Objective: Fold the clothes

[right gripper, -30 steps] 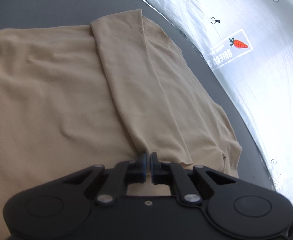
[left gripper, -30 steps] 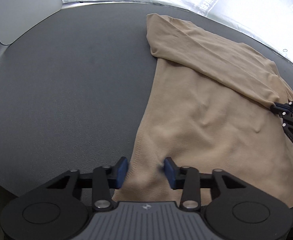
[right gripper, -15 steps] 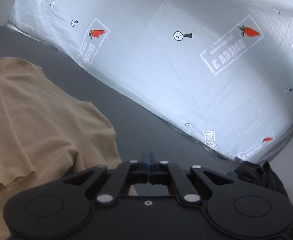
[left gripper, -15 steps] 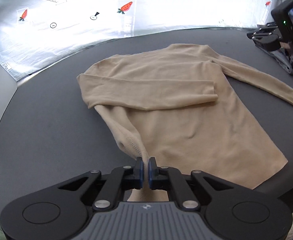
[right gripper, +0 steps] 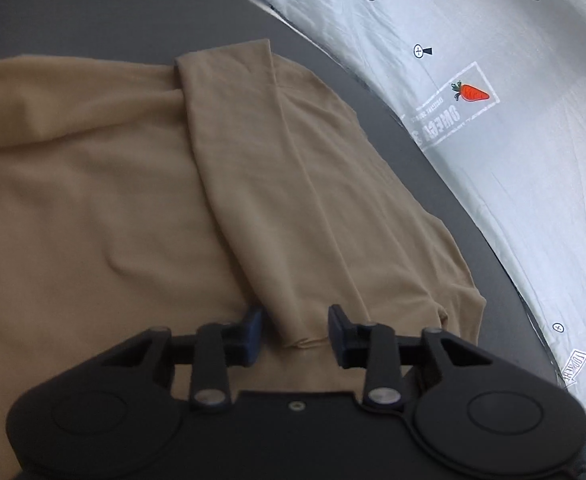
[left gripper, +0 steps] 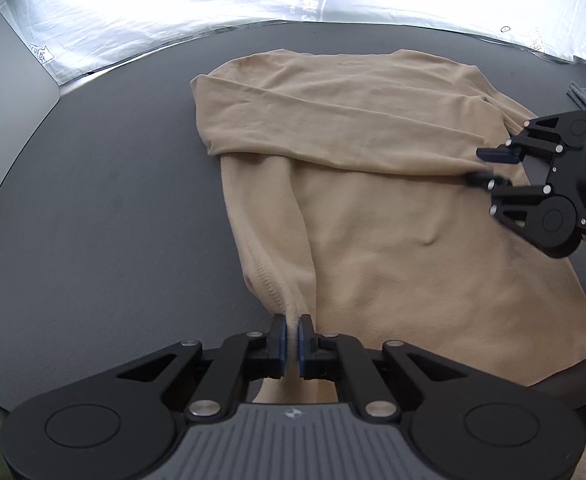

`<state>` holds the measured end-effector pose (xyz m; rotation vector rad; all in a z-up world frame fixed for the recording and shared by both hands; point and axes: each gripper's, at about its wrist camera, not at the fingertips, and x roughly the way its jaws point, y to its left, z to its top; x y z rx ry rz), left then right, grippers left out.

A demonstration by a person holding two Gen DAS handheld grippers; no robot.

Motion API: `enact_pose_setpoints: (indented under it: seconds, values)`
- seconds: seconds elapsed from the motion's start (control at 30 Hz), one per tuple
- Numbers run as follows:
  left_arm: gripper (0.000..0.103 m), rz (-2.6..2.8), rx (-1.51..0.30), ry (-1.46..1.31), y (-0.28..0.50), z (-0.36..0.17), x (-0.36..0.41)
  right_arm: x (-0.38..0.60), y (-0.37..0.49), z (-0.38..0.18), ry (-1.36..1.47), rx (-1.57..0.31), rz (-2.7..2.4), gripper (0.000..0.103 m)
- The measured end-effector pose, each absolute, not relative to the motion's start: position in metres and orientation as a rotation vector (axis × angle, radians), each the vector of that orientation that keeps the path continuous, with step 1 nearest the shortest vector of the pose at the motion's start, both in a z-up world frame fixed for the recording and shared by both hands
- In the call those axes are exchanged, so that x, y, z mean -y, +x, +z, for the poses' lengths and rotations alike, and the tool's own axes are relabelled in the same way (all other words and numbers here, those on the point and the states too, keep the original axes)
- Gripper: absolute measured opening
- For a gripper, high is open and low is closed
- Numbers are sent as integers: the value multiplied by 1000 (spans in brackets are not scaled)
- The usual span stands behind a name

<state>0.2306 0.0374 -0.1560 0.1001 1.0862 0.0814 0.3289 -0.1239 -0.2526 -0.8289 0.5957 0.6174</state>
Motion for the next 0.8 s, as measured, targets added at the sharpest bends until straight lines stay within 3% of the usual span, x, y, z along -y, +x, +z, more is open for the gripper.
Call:
enact_pose_setpoints:
  seconds: [0.27,0.4,0.43,0.5,0.57,0.63,0.67,0.7,0.77,0.8]
  values:
    - [7,15,-1034,191,226,-130,-23,182,371,-186,-800,-411,356,2]
    - [9,-191,-1003,392,223,-129,28,245,410,-169,-730,-456,116,2]
    - [12,-262,-1030,421,224,-137,41,258,418,-173,-731,-492,71,3]
    - [33,-405,-1078,457,225,-157,66,275,426,-186,-729,-565,13,3]
    - [34,-505,-1155,434,228,-176,81,280,425,-197,-730,-615,-36,5]
    - [34,-527,-1178,436,226,-180,85,279,415,-203,-695,-650,-60,19]
    - [40,-531,-1170,436,224,-179,84,276,405,-203,-650,-659,-45,32]
    - [52,-519,-1156,408,223,-175,78,272,394,-202,-593,-668,-19,38]
    - [69,-472,-1133,321,224,-168,61,261,370,-198,-431,-700,86,38]
    - [71,-430,-1130,262,226,-167,50,253,358,-197,-339,-727,148,38]
